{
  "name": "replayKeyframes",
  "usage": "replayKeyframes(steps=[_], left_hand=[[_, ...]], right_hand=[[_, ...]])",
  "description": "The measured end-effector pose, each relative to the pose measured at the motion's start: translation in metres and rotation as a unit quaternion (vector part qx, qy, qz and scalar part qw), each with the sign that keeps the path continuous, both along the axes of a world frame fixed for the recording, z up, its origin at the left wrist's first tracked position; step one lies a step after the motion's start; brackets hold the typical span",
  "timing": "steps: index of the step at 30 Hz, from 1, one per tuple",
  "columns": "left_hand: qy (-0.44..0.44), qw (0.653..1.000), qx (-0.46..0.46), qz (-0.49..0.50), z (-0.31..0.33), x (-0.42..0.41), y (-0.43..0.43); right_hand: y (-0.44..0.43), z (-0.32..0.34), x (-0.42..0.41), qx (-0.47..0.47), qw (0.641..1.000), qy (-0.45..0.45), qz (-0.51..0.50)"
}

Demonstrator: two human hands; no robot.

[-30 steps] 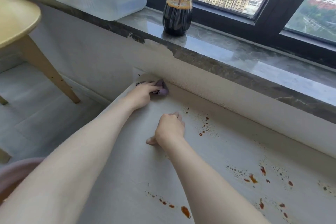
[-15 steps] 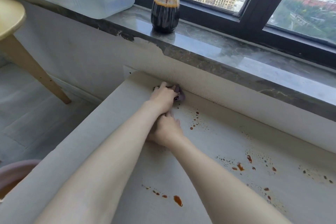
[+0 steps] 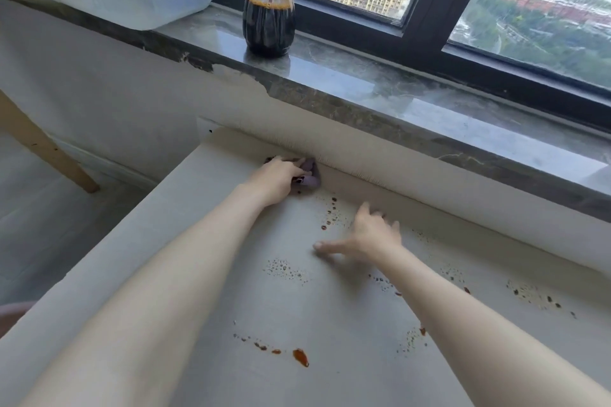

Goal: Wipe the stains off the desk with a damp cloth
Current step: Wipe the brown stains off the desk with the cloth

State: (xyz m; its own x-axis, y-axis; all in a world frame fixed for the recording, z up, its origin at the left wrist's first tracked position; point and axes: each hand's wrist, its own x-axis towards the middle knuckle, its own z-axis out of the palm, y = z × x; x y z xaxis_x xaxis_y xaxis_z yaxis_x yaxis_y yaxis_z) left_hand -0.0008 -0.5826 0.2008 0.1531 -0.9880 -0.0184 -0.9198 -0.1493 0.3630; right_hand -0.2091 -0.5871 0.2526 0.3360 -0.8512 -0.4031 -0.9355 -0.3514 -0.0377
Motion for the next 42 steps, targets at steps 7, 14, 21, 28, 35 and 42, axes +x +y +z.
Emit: replayKeyframes(steps=[7, 14, 21, 28, 35, 42], left_hand=[[0.012, 1.000, -0.028, -0.007, -0.015, -0.012, -0.004], [0.052, 0.998, -0.019, 0.043, -0.009, -0.009, -0.011], [0.027, 0.999, -0.010, -0.027, -0.004, -0.021, 0.034], [0.023, 0.998, -0.009, 0.063, -0.004, -0.036, 0.026], [0.066, 0.997, 0.003, 0.027, -0.003, -0.019, 0.057], [0.030, 0.999, 0.020, 0.017, -0.003, -0.037, 0.051]], right_hand=[[-0.001, -0.009, 0.007, -0.015, 0.999, 0.045, -0.012], [0.002, -0.005, 0.010, 0.004, 0.998, 0.059, -0.027], [0.001, -0.010, 0.012, -0.001, 0.998, 0.036, -0.056], [0.005, -0.007, 0.007, 0.008, 0.998, 0.012, -0.061], [0.006, -0.006, 0.010, -0.001, 0.997, 0.000, -0.077], [0.008, -0.003, 0.008, 0.016, 0.996, -0.002, -0.085]])
